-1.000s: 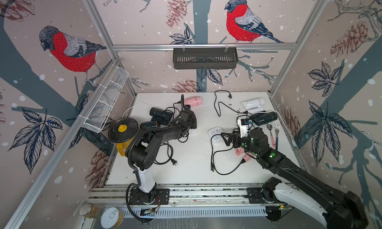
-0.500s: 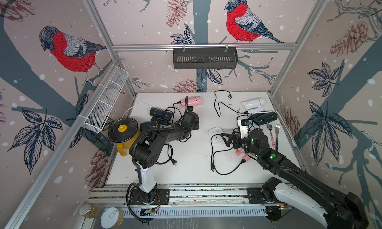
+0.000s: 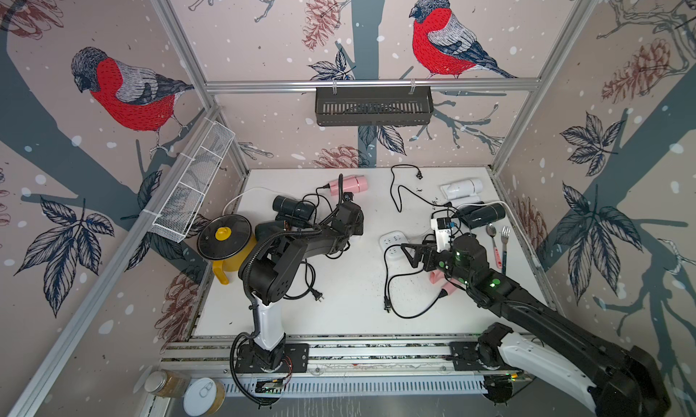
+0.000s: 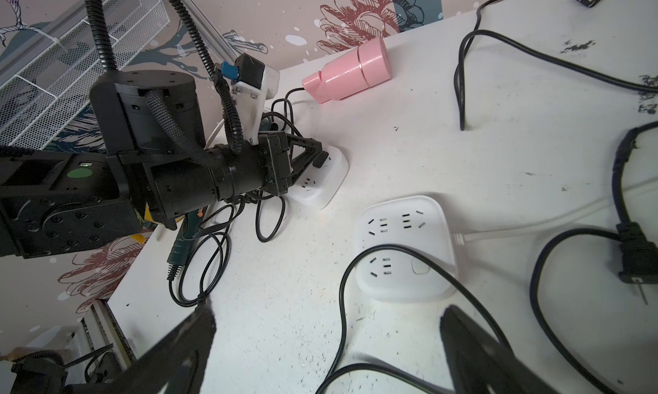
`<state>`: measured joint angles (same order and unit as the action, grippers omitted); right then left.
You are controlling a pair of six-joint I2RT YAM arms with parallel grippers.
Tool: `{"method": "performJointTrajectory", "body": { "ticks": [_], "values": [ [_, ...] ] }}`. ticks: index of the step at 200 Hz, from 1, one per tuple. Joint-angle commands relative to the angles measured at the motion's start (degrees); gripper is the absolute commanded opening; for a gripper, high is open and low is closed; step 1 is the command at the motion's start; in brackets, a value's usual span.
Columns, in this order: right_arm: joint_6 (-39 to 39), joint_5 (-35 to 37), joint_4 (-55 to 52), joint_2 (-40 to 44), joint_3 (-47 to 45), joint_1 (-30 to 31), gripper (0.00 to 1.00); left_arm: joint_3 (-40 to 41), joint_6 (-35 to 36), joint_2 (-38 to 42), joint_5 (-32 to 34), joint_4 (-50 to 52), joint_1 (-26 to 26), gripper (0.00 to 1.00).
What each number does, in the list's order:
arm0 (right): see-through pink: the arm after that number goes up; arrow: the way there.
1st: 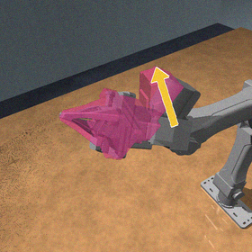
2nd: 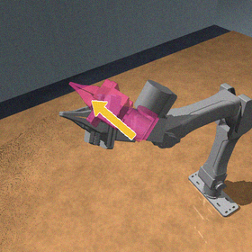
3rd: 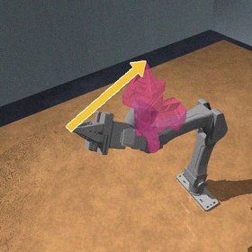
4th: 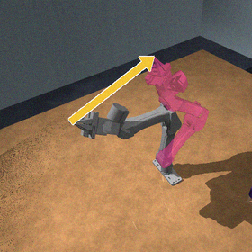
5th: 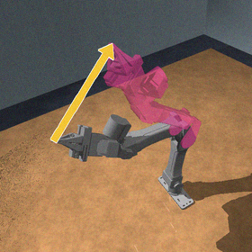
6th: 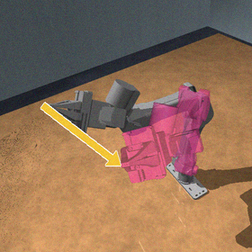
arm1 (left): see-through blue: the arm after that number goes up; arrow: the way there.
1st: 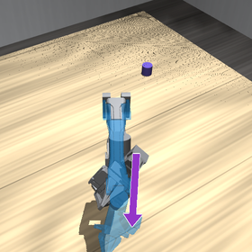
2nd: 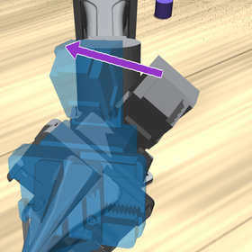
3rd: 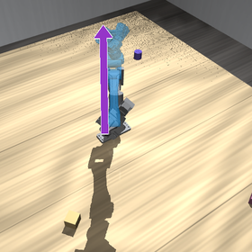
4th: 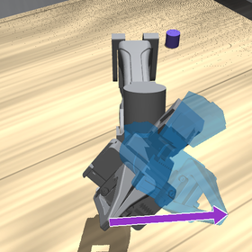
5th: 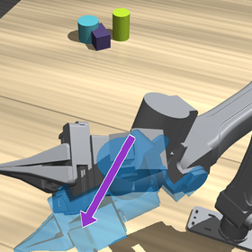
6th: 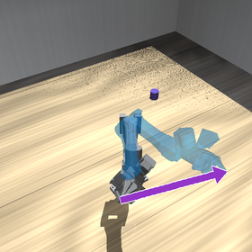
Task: Charge the blow dryers
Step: Insert the plug into the socket.
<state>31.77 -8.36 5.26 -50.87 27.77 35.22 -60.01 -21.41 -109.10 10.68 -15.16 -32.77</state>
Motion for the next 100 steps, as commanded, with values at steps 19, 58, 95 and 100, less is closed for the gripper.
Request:
{"method": "performJointTrajectory", "body": {
  "ticks": [19, 58, 95, 100],
  "values": [
    [0.28, 0.72, 1.77, -0.53, 0.44, 0.08, 1.0, -1.58, -0.08, -1.51, -1.51, 10.89, 0.33, 0.1],
    [0.14, 0.96, 1.82, -1.06, 0.37, 0.11, 1.0, -3.75, 0.13, -2.3, -4.1, 12.83, 1.26, 0.11],
    [0.5, 0.97, 1.69, -0.64, 0.11, 0.11, 1.0, -3.17, -0.65, -2.17, -5.53, 12.04, 2.22, 0.11],
    [0.49, 1.04, 1.69, -0.52, 0.02, 0.07, 1.0, -3.31, -0.31, -2.21, -4.68, 12.43, 2.05, 0.11]
  ]
}}
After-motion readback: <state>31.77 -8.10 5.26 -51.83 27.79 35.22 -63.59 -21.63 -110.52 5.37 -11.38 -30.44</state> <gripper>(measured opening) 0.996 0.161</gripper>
